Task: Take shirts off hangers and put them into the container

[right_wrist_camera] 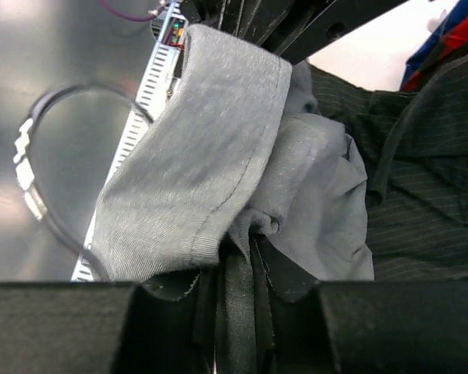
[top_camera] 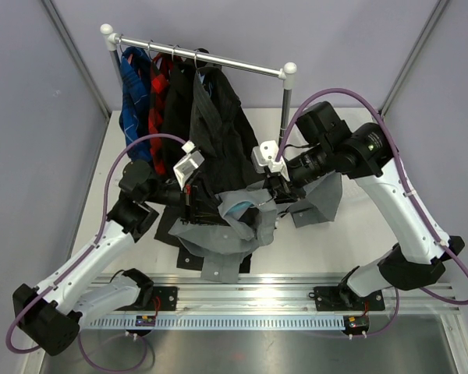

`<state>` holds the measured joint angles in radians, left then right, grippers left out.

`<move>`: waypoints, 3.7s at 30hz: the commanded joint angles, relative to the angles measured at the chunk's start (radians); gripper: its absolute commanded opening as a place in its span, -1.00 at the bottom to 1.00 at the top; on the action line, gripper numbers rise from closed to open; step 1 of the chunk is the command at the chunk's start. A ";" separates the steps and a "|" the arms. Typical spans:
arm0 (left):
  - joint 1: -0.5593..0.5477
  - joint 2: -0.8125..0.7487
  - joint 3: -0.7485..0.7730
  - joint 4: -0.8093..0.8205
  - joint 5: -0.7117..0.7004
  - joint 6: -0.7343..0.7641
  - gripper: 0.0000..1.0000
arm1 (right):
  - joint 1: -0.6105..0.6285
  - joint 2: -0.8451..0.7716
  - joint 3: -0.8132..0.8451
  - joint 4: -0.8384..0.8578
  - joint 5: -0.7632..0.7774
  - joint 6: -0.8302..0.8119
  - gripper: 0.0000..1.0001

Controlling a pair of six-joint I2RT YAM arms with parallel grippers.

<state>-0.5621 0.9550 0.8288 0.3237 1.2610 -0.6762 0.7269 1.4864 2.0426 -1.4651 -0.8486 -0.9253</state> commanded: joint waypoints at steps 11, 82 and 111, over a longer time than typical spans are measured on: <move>-0.016 -0.143 0.276 -0.642 -0.533 0.421 0.36 | -0.009 -0.132 -0.146 0.159 0.088 0.230 -1.00; -0.449 0.188 0.547 -1.317 -2.168 0.496 -1.00 | -0.175 -0.273 -0.164 0.040 0.048 0.100 -1.00; -0.249 -0.158 0.187 -0.692 -1.372 0.796 -0.55 | -0.175 -0.192 -0.197 -0.008 -0.201 0.085 -1.00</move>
<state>-0.8326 0.7856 0.9794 -0.4763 -0.2115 0.0967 0.5579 1.2873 1.8568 -1.3632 -0.9340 -0.8261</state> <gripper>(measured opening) 0.180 0.218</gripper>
